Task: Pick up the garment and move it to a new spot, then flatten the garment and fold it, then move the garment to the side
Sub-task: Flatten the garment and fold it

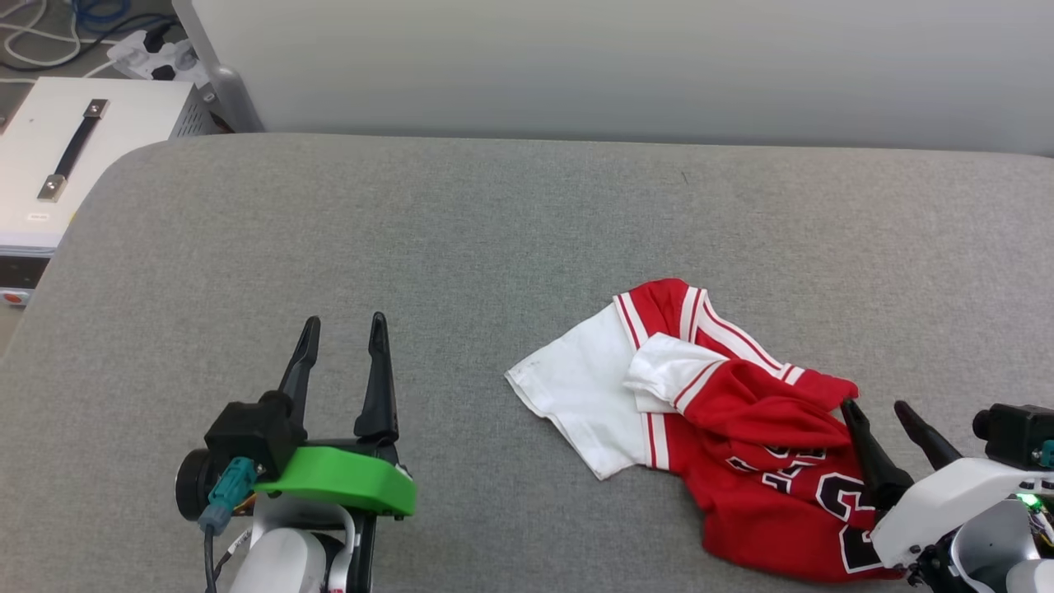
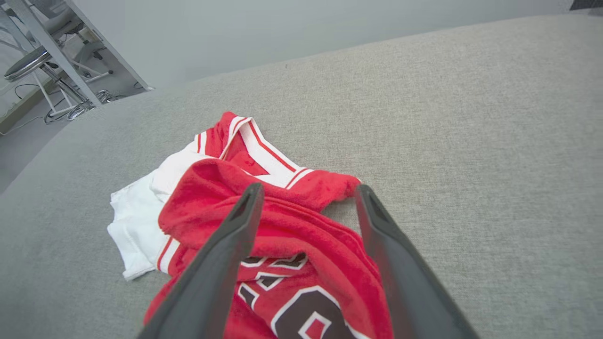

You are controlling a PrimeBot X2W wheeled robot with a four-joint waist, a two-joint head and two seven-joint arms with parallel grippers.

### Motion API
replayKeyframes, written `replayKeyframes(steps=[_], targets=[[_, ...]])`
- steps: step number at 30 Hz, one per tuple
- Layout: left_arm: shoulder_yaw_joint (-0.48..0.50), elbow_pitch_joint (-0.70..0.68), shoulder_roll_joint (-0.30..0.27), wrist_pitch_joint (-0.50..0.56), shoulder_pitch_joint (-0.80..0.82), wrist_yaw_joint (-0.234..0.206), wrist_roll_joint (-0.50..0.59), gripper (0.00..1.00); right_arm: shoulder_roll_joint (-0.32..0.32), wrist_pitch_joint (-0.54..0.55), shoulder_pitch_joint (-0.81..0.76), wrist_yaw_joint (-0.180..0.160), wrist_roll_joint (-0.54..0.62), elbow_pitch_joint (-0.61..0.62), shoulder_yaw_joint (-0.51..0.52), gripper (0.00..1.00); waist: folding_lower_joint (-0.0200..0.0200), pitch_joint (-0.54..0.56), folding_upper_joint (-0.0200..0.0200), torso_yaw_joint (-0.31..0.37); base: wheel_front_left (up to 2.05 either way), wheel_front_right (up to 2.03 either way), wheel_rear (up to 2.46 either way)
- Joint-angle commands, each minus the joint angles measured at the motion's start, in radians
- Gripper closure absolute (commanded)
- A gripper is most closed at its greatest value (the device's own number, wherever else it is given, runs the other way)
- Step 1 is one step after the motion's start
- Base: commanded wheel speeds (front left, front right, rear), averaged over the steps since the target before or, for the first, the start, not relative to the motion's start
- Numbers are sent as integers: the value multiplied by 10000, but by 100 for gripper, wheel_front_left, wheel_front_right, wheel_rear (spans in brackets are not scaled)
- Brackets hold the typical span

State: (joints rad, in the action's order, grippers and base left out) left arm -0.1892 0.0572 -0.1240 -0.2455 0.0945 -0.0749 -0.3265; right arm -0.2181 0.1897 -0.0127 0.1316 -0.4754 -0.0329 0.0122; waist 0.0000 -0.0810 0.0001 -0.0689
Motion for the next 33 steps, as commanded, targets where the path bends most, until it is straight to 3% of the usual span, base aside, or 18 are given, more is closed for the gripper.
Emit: replayKeyframes(steps=[1, 4, 8, 20, 26, 32, 33], targets=[[1, 21, -46, 21, -166, -65, -22, 0, 67, -50, -173, -9, 197, 227, -35, 0, 0, 99, -1, -49, 0, 0, 0], [0, -7, -60, 48, -199, -105, -44, 0, -38, 287, -149, -9, 559, 649, -402, 0, 0, 173, -1, -84, 0, 0, 0], [-34, -42, -68, 95, -191, -133, -66, 0, -684, 1239, 278, -9, 803, 987, -1344, 0, 0, 170, -1, -154, 0, 0, 0], [-126, -106, 73, 6, 153, -155, -135, 0, -2923, 4028, 2523, -9, -193, 1260, -5029, 0, 0, -625, -1, -698, 0, 0, 0], [-142, -5, 192, -83, 399, -133, -139, 0, -3587, 4527, 3591, -9, -367, 897, -6359, 0, 0, -1061, -1, -874, 0, 0, 0], [-125, 113, 291, -133, 526, -104, -130, 0, -3792, 4496, 4084, -9, -381, 455, -6763, 0, 0, -1279, -1, -889, 0, 0, 0], [-117, 133, 305, -139, 533, -97, -126, 0, -3785, 4417, 4140, -9, -381, 385, -6747, 75, 0, -1294, -1, -876, 0, 0, 0]])
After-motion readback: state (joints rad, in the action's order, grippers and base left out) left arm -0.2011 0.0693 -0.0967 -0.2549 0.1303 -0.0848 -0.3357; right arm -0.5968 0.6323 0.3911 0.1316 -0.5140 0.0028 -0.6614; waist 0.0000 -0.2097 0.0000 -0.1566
